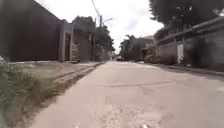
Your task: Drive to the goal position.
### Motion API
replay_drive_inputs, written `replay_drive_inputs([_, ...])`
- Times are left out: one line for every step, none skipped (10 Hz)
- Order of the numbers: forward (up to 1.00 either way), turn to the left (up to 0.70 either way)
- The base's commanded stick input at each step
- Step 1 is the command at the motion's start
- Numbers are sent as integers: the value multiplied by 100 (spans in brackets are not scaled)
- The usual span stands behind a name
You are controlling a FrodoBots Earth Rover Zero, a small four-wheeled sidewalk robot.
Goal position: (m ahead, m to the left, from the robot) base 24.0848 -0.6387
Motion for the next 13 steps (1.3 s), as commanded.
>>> replay_drive_inputs([100,-3])
replay_drive_inputs([100,-3])
replay_drive_inputs([100,-3])
replay_drive_inputs([100,-3])
replay_drive_inputs([100,-3])
replay_drive_inputs([100,-3])
replay_drive_inputs([100,-3])
replay_drive_inputs([100,-3])
replay_drive_inputs([100,-3])
replay_drive_inputs([100,-3])
replay_drive_inputs([100,-3])
replay_drive_inputs([100,-3])
replay_drive_inputs([100,-3])
